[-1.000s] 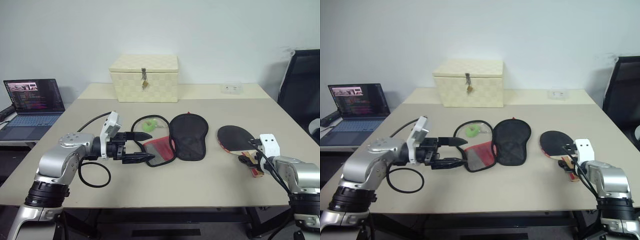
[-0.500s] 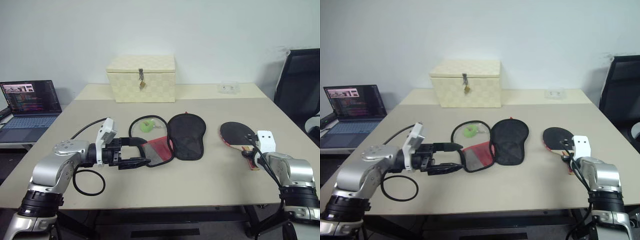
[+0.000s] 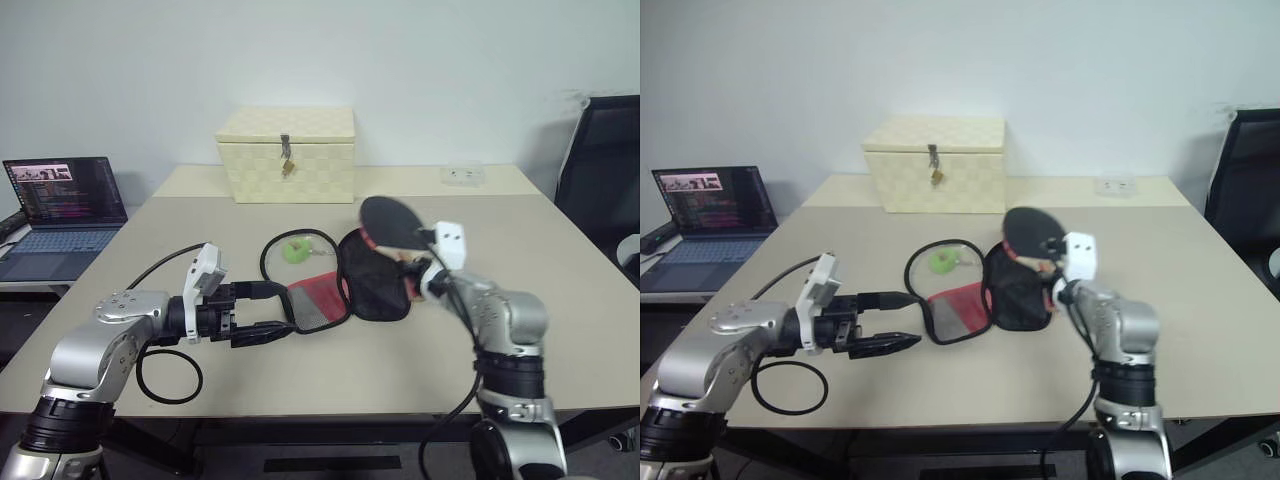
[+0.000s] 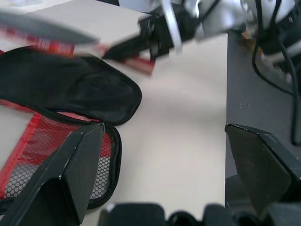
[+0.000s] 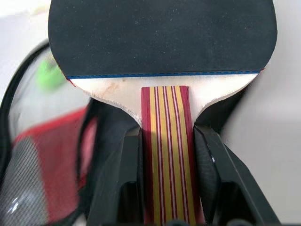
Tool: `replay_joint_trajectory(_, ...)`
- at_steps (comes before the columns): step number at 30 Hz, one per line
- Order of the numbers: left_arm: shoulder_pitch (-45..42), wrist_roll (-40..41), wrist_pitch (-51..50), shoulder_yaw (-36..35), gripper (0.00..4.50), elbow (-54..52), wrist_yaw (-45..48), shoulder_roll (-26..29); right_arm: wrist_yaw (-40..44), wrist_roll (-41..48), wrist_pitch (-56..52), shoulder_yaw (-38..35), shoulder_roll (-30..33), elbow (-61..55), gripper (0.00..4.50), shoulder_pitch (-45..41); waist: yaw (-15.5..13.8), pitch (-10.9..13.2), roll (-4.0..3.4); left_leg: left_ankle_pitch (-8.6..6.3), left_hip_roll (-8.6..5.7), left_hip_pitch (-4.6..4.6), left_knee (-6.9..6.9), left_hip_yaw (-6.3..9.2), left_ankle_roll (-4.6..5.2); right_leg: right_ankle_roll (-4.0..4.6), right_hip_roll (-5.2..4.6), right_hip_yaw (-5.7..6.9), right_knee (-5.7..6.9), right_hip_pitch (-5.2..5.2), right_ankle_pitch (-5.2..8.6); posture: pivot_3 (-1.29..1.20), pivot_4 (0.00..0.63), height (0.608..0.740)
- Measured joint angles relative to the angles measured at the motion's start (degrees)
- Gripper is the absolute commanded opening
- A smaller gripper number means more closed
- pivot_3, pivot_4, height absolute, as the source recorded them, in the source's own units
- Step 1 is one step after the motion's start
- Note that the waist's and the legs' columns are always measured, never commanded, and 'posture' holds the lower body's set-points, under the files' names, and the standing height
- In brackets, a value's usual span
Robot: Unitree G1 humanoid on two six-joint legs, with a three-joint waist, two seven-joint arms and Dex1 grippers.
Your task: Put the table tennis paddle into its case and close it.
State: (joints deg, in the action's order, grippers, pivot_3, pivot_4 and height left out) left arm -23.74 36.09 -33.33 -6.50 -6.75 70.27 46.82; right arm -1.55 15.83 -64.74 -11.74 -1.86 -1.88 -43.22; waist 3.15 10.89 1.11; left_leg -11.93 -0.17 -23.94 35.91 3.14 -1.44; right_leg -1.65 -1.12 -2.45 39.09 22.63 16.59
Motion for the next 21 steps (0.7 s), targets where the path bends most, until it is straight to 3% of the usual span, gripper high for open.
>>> replay_joint_trajectory(11, 1.2, 0.6, -0.3, -0.6, 4.50, -1.9, -1.1, 0.5, -2.3, -3.3, 11.6, 1.5, -1.1, 11.6, 1.07, -0.1, 0.1, 0.0, 0.00, 0.00, 0.00, 0.02, -0.02, -0.02, 0.00, 0.00, 0.01, 0.00, -0.01, 0.01, 0.00, 0.00, 0.150, 0.740)
replay_joint_trajectory(21, 1.6, 0.9, -0.9, -0.7, 4.50, -2.0, -2.2, 0.5, -1.1, -3.9, 14.6, 3.4, -0.4, 15.7, 1.07, -0.6, 0.1, 0.0, 0.00, 0.00, 0.00, 0.02, -0.02, -0.01, 0.00, 0.00, 0.02, 0.00, 0.00, 0.01, 0.00, 0.00, 0.150, 0.740)
